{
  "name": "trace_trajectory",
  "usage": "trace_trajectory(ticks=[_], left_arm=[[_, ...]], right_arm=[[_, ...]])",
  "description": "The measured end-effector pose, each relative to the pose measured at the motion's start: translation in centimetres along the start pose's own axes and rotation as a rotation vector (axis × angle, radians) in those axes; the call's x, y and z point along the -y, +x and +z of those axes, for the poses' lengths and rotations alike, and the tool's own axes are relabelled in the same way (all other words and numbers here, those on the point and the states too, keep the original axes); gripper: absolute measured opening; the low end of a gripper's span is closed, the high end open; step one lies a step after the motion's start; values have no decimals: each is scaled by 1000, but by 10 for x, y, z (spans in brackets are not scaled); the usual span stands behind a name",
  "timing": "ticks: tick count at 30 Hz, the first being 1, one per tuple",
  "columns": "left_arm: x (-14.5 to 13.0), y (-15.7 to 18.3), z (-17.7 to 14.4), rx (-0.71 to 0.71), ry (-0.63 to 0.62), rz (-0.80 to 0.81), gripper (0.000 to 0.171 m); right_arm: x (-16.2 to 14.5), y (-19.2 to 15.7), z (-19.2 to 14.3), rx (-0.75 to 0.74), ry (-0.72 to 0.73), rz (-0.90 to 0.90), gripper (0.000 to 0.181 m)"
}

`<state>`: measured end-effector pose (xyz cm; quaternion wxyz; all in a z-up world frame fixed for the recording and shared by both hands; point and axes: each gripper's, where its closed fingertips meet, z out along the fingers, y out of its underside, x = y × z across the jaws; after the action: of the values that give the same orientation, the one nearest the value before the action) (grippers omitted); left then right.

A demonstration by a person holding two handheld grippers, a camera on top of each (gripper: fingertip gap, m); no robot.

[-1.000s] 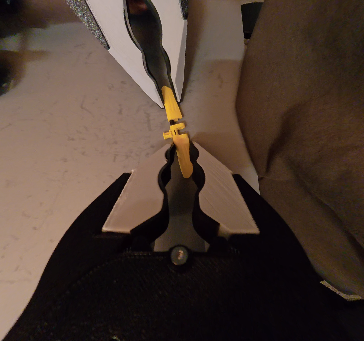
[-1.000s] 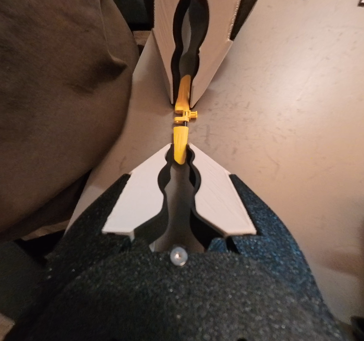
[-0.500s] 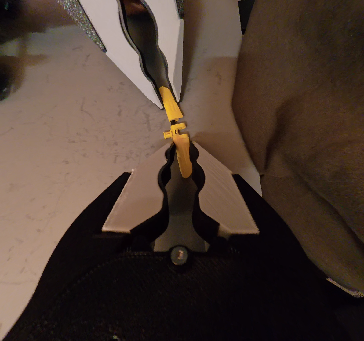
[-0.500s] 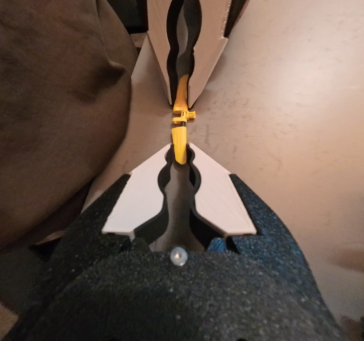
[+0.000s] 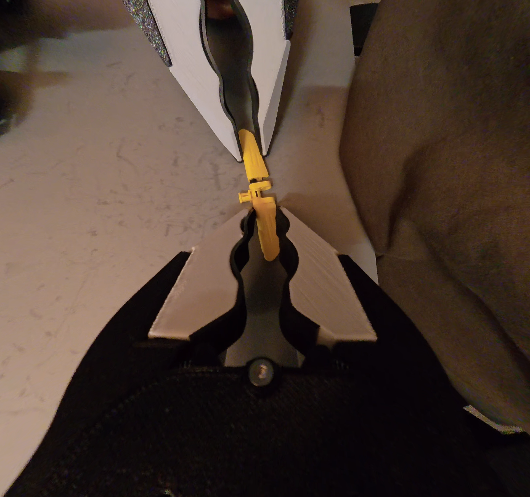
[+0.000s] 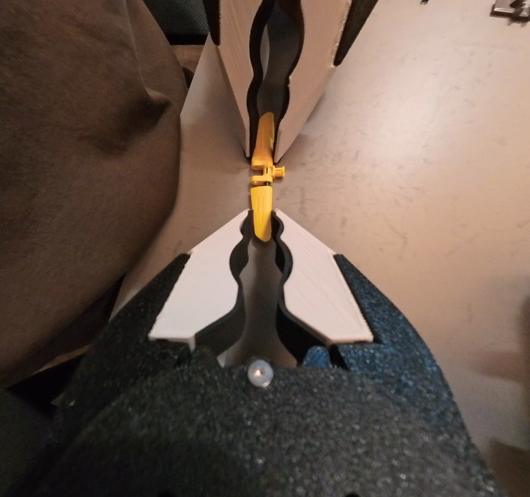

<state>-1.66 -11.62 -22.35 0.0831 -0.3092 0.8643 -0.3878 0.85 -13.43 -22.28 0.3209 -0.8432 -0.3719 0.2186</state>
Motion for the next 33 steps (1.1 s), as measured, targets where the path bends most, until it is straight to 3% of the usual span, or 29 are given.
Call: trace_trajectory(ticks=[14,20,26,30,33], left_arm=[[0,0,0,-11,-1,-13,10],[0,0,0,16,0,-5,11],[0,0,0,22,2,-10,11],[0,1,-1,-18,11,-95,11],[-1,-4,-2,44,19,-117,15]], right_arm=[[4,0,4,5,-31,30,10],[5,0,4,45,-38,127,10],[5,1,4,8,-22,143,11],[4,0,4,-48,-3,156,12],[5,-1,3,-104,35,196,12]])
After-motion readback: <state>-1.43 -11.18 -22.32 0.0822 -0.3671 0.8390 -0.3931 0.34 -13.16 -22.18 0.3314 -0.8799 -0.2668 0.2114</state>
